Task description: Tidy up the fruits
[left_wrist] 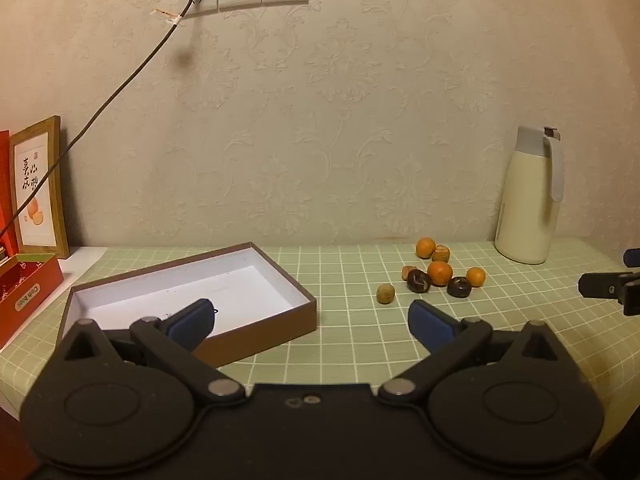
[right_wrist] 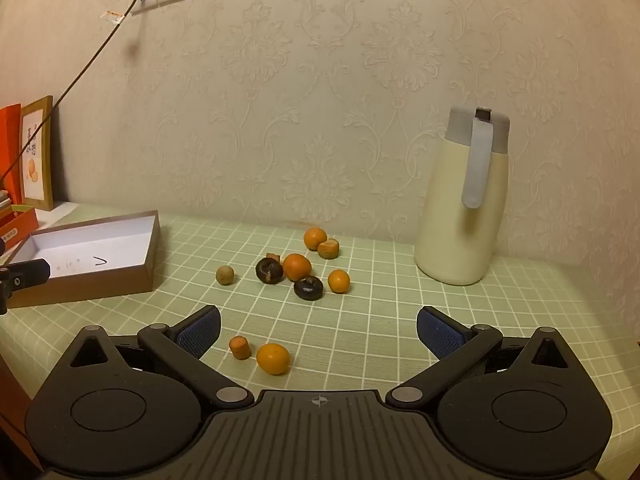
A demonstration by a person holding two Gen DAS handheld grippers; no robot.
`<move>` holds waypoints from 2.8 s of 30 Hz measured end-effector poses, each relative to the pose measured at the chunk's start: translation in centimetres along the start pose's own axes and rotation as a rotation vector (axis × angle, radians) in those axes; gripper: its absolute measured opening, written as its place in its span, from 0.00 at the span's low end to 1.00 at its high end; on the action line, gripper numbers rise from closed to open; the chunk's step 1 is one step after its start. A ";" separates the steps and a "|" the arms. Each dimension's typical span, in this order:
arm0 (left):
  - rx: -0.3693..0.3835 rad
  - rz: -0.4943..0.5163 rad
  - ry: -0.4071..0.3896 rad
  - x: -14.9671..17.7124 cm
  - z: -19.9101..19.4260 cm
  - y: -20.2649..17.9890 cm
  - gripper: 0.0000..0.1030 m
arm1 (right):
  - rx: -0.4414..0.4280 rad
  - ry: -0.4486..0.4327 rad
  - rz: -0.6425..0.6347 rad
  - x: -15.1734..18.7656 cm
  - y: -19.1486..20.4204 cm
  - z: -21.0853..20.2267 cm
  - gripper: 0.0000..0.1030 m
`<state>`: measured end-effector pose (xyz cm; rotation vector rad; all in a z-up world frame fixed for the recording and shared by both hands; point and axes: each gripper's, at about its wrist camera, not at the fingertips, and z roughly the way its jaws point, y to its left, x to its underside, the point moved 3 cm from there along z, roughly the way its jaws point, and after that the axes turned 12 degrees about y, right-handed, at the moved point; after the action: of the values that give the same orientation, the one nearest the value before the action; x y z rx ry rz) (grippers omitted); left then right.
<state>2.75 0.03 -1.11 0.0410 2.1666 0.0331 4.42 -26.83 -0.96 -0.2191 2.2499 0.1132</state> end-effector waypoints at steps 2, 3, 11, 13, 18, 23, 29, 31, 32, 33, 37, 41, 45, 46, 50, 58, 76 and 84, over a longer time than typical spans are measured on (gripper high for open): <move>-0.001 0.000 -0.001 0.0 0.0 0.0 0.94 | 0.007 -0.004 -0.008 0.0 0.0 0.0 1.00; -0.004 0.003 -0.003 0.0 -0.1 0.0 0.94 | 0.006 -0.004 -0.007 0.0 -0.1 0.0 1.00; -0.004 0.005 0.004 0.1 0.1 -0.1 0.94 | 0.005 -0.003 -0.006 -0.2 -0.4 0.0 1.00; -0.007 0.006 0.003 0.1 0.1 -0.2 0.94 | 0.004 -0.003 -0.006 -0.1 -0.1 -0.1 1.00; -0.006 0.003 0.005 0.2 0.1 -0.2 0.94 | 0.003 0.000 -0.003 0.0 -0.1 -0.1 1.00; -0.005 0.005 0.006 0.2 0.1 -0.2 0.94 | 0.002 0.000 -0.002 -0.1 -0.1 -0.1 1.00; -0.003 0.004 0.009 0.2 0.1 -0.1 0.94 | 0.002 0.001 -0.001 0.0 -0.2 -0.1 1.00; -0.002 0.005 0.009 0.2 0.1 -0.1 0.94 | 0.002 0.001 -0.001 0.0 -0.2 -0.1 1.00; -0.002 0.006 0.009 0.2 0.1 -0.1 0.94 | 0.003 0.000 -0.002 0.0 -0.1 -0.1 1.00; -0.003 0.006 0.009 0.2 0.1 -0.1 0.94 | 0.003 0.000 -0.003 0.0 -0.1 -0.1 1.00; 0.001 0.004 0.009 0.2 0.1 -0.1 0.94 | 0.004 0.001 -0.005 0.0 -0.2 -0.1 1.00; 0.002 0.005 0.008 0.1 0.1 -0.1 0.94 | 0.009 -0.003 -0.007 0.0 -0.3 -0.2 1.00; 0.003 0.005 0.008 0.2 0.1 -0.1 0.94 | 0.018 -0.004 -0.024 0.1 0.0 -0.2 1.00; 0.002 0.005 0.008 0.2 0.1 -0.1 0.94 | 0.019 -0.005 -0.027 0.1 0.0 -0.1 1.00; 0.003 0.004 0.008 0.1 0.1 -0.1 0.94 | 0.017 -0.003 -0.025 0.0 0.0 -0.3 1.00; 0.003 0.005 0.008 0.2 0.1 -0.1 0.94 | 0.016 -0.003 -0.023 0.0 -0.1 -0.3 1.00; 0.007 0.008 0.012 0.1 0.1 -0.1 0.94 | 0.016 -0.002 -0.020 0.0 -0.1 -0.3 1.00; 0.009 0.009 0.014 0.1 0.1 -0.1 0.94 | 0.017 -0.001 -0.020 0.0 0.0 -0.3 1.00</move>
<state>2.78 -0.04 -1.26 0.0564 2.1808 0.0287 4.16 -26.85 -0.79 -0.2327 2.2462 0.0832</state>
